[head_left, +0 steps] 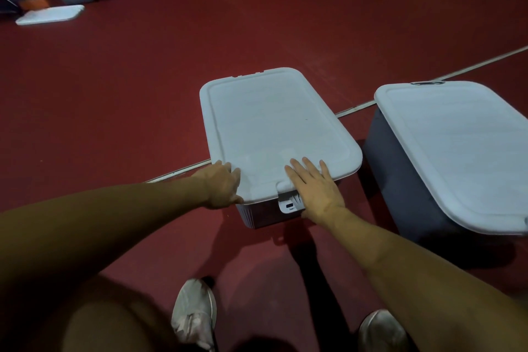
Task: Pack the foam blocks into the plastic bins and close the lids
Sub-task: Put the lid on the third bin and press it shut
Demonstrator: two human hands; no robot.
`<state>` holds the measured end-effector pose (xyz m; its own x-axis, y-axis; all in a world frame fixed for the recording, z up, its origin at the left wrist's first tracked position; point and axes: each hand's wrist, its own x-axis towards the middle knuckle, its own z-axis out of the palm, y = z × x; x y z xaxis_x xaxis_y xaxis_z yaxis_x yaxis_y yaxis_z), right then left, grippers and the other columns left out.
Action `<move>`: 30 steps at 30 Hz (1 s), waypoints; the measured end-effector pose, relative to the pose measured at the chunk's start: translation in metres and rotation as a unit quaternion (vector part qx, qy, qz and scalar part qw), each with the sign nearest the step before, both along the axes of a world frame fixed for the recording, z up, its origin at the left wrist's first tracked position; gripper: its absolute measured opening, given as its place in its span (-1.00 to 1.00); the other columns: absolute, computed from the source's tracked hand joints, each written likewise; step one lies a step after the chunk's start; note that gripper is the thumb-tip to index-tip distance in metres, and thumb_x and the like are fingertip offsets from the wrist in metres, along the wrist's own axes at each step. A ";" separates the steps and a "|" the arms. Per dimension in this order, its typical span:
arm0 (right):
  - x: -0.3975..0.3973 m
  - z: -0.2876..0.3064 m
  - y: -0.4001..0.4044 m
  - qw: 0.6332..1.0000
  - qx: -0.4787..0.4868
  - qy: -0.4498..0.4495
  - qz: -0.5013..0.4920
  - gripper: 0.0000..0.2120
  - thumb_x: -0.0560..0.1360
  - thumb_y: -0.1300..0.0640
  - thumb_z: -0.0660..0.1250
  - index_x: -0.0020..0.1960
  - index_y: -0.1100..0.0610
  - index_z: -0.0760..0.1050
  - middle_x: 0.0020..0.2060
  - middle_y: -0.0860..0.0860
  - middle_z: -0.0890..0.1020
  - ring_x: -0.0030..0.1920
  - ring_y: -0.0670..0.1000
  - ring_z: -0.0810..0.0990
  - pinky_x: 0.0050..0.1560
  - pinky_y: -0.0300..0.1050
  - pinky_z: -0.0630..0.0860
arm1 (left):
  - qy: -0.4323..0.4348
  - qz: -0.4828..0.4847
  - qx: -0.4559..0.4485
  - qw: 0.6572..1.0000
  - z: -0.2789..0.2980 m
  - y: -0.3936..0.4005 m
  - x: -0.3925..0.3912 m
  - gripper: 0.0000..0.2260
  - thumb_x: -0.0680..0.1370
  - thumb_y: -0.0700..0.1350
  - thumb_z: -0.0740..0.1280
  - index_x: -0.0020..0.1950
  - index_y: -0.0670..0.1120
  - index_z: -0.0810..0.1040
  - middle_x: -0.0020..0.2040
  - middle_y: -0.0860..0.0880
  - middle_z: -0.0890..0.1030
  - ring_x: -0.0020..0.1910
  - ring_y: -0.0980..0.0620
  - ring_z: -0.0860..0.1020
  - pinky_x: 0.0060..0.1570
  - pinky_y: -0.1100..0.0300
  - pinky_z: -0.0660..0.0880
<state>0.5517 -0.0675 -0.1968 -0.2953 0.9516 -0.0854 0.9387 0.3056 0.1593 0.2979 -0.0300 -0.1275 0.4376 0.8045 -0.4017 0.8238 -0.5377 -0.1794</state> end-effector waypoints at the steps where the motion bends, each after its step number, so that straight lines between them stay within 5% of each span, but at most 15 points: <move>1: -0.002 -0.001 -0.001 1.000 0.009 -0.003 -0.001 0.08 0.39 0.09 0.50 0.59 0.04 -0.24 0.59 0.00 -0.17 0.58 0.12 -0.19 0.54 0.22 -0.19 | -0.003 0.001 0.000 1.000 -0.005 -0.001 -0.001 -0.36 0.52 0.35 0.20 0.36 -0.13 0.33 0.24 -0.16 0.42 0.16 -0.14 0.41 0.17 -0.05 0.46; 4: -0.004 -0.004 0.000 1.000 0.024 0.009 0.002 -0.04 0.44 0.25 0.37 0.59 0.06 -0.21 0.59 0.02 -0.15 0.58 0.14 -0.17 0.54 0.22 -0.17 | 0.009 0.009 0.003 1.000 -0.012 -0.005 -0.001 -0.13 0.47 0.39 0.23 0.50 -0.22 0.14 0.34 -0.23 0.31 0.31 -0.24 0.31 0.25 -0.11 0.42; 8: 0.010 -0.006 0.001 0.993 0.028 0.095 0.057 -0.10 0.42 0.12 0.45 0.59 0.10 0.01 0.59 0.04 0.02 0.58 0.13 -0.03 0.55 0.14 -0.09 | 0.017 -0.009 0.045 0.999 -0.016 -0.003 0.000 -0.23 0.45 0.43 0.21 0.37 -0.17 0.31 0.27 -0.21 0.40 0.30 -0.20 0.33 0.30 -0.13 0.37; 11: 0.024 -0.005 0.006 0.972 0.059 0.210 0.085 -0.21 0.24 0.03 0.63 0.40 0.16 0.44 0.38 0.14 0.46 0.37 0.23 0.41 0.41 0.17 0.33 | 0.002 -0.021 0.057 0.998 -0.017 0.001 -0.003 -0.30 0.44 0.43 0.21 0.28 -0.12 0.40 0.23 -0.18 0.46 0.31 -0.16 0.35 0.31 -0.10 0.35; 13: 0.028 -0.003 0.010 0.955 0.069 0.282 0.062 -0.36 0.22 -0.01 0.64 0.24 0.17 0.59 0.15 0.11 0.60 0.14 0.18 0.54 0.20 0.12 0.52 | -0.003 -0.028 0.064 0.998 -0.018 0.004 -0.003 -0.34 0.45 0.42 0.22 0.23 -0.11 0.43 0.17 -0.16 0.50 0.22 -0.13 0.41 0.26 -0.04 0.40; 17: 0.024 0.014 0.017 0.939 0.031 0.343 -0.009 -0.53 0.29 -0.08 0.58 0.10 0.15 0.65 -0.05 -0.02 0.59 0.02 0.03 0.48 0.05 -0.14 0.42 | -0.002 -0.034 0.063 0.997 -0.022 0.005 0.000 -0.37 0.46 0.40 0.24 0.21 -0.12 0.44 0.11 -0.15 0.52 0.12 -0.10 0.46 0.20 0.00 0.46; 24: 0.015 0.029 0.028 0.932 -0.019 0.355 -0.076 -0.71 0.27 -0.02 0.59 -0.08 0.09 0.69 -0.17 -0.08 0.60 -0.03 0.00 0.53 0.02 -0.04 0.47 | -0.001 -0.025 0.058 0.998 -0.022 0.001 -0.002 -0.36 0.47 0.38 0.24 0.25 -0.14 0.41 0.14 -0.17 0.50 0.16 -0.12 0.45 0.23 -0.01 0.45; 30: 0.006 0.035 0.026 0.919 -0.044 0.372 -0.121 -0.72 0.19 0.01 0.64 -0.18 0.08 0.66 -0.23 -0.11 0.56 -0.10 -0.03 0.54 -0.12 -0.18 0.40 | -0.001 -0.011 0.046 0.999 -0.015 0.002 -0.002 -0.35 0.41 0.41 0.30 0.21 -0.10 0.47 0.12 -0.12 0.51 0.13 -0.11 0.47 0.15 -0.01 0.49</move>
